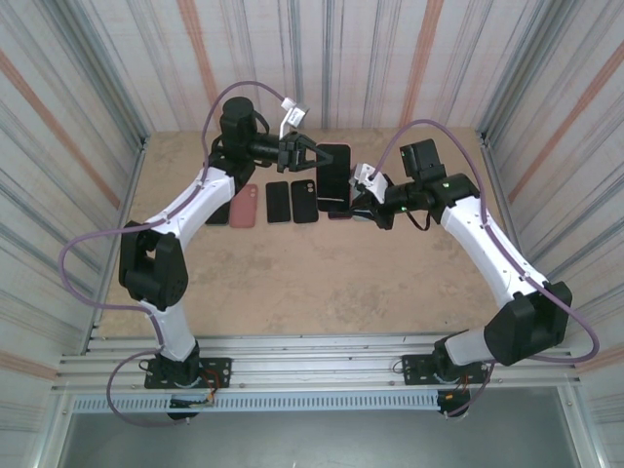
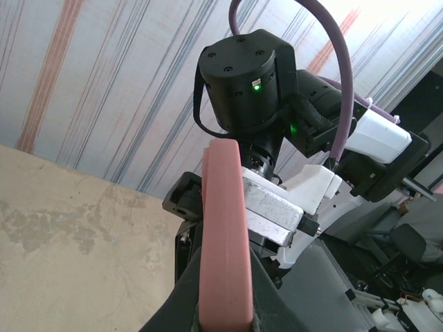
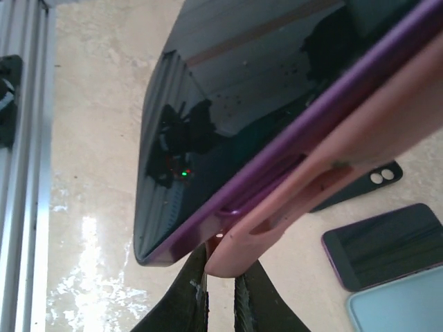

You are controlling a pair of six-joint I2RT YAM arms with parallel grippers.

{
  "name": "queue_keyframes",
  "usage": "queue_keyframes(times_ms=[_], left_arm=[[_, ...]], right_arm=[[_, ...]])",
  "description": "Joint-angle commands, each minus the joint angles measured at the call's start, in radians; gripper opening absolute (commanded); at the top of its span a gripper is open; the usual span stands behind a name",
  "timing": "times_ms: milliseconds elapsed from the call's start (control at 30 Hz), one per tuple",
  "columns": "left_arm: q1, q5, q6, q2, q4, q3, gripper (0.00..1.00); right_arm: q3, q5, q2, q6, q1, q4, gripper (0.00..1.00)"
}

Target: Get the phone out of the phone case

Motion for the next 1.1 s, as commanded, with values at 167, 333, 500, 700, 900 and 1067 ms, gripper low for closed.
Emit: queue_keyframes(times_ms=[167, 333, 500, 700, 900, 1067], left_arm=[[-0.026, 0.039, -0.068, -0.019, 0.031, 0.016, 0.00], [-0.026, 0.016, -0.047, -0.022, 0.015, 0.018, 0.00], [-0.028, 0.009, -0.038, -0.027, 0.006, 0.011, 0.00], [-0.024, -0.050, -0.063, -0.033, 0.022, 0.003, 0.00], [-0.018, -0.230, -0.307, -0.050, 0.217, -0.058, 0.00], [-0.020, -0.369, -0.480, -0.072, 0.308, -0.111, 0.00]], right_arm=[[-0.042, -0.004, -0.049, 0.142, 0.004, 0.251, 0.07], [-0.075, -0.071, -0.068, 0.254, 0.006, 0.336, 0.13], [-0.097, -0.147, -0.078, 0.367, 0.004, 0.418, 0.20], [-0.129, -0.208, -0.088, 0.460, 0.004, 0.460, 0.27], [-0.226, -0.259, -0.126, 0.663, 0.002, 0.587, 0.33], [-0.352, -0.236, -0.155, 0.999, -0.003, 0.861, 0.37]])
